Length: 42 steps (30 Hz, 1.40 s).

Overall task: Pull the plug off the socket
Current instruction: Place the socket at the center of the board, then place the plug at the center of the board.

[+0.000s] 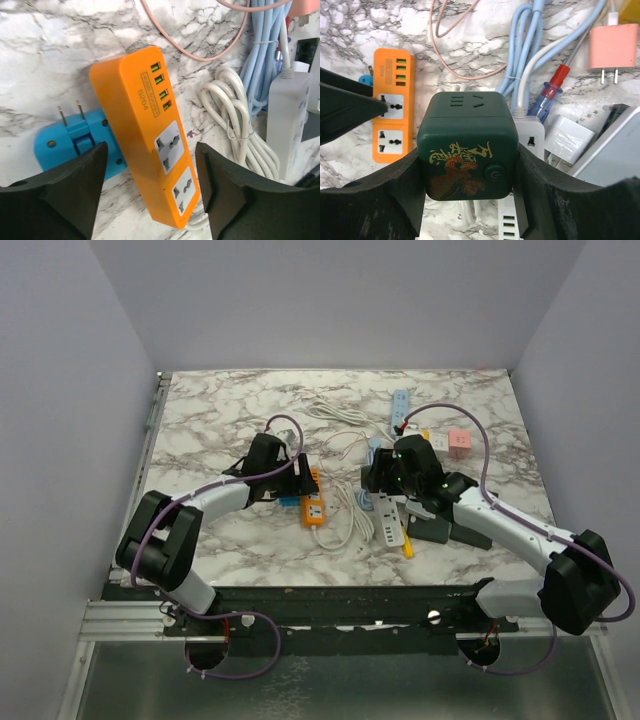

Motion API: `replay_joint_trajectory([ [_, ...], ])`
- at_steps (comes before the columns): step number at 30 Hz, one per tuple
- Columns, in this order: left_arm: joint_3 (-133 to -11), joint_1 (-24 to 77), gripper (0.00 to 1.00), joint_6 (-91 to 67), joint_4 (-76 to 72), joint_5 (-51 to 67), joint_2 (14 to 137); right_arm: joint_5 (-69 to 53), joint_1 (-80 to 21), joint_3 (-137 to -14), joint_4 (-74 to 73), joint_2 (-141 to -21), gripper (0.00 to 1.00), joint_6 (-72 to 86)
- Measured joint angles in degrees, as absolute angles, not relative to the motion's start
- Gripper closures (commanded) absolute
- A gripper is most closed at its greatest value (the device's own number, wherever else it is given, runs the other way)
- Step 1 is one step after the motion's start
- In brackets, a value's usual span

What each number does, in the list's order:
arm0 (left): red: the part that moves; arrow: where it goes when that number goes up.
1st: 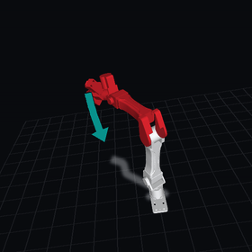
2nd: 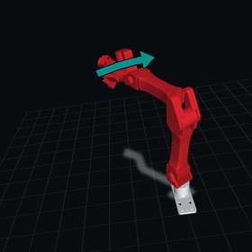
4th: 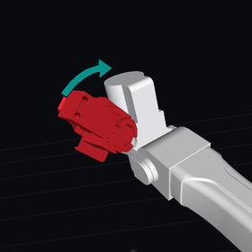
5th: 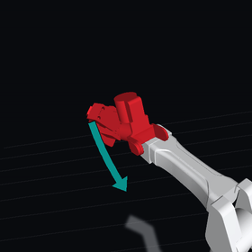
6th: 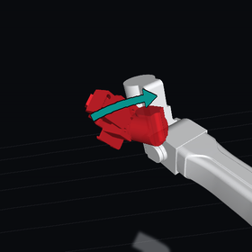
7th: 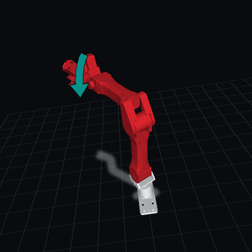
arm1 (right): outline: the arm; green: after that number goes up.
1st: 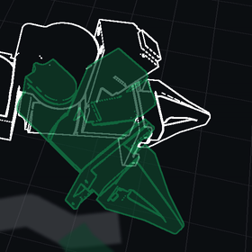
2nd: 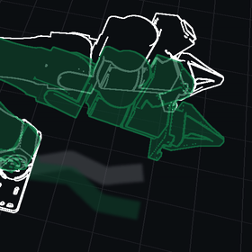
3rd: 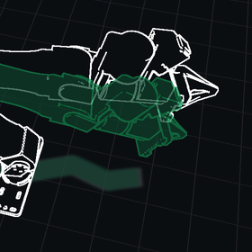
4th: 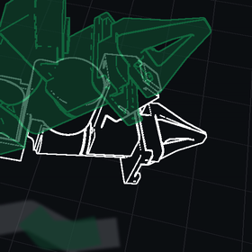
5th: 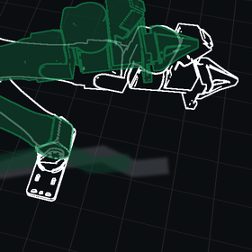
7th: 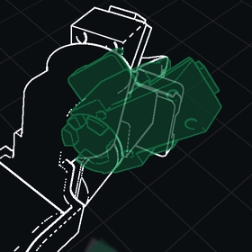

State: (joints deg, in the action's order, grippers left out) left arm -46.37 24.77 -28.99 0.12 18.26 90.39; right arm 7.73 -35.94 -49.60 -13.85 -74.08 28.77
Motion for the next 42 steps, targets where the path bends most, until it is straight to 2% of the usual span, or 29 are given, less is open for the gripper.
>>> replay_joint_trajectory([
  [5,-46.4,24.8,0.08,-27.5,2.1,14.8,86.0,10.0,-35.9,-49.6,-15.9,-72.9,0.99,28.3],
  [11,-46.4,24.8,0.04,-25.1,2.3,10.6,77.2,9.1,-35.9,-49.7,-16.4,-72.4,0.99,26.9],
  [26,-46.2,24.4,0.02,-21.8,2.7,4.0,69.7,-12.1,-37.0,-56.7,-21.8,-83.9,0.99,23.4],
  [38,-46.0,24.4,0.02,-21.7,2.8,3.4,68.5,-17.7,-41.1,-62.2,-26.7,-93.5,0.98,24.0],
  [42,-46.0,24.4,0.02,-21.7,2.8,3.4,68.5,-17.6,-41.1,-62.8,-27.9,-95.7,0.91,24.3],
])
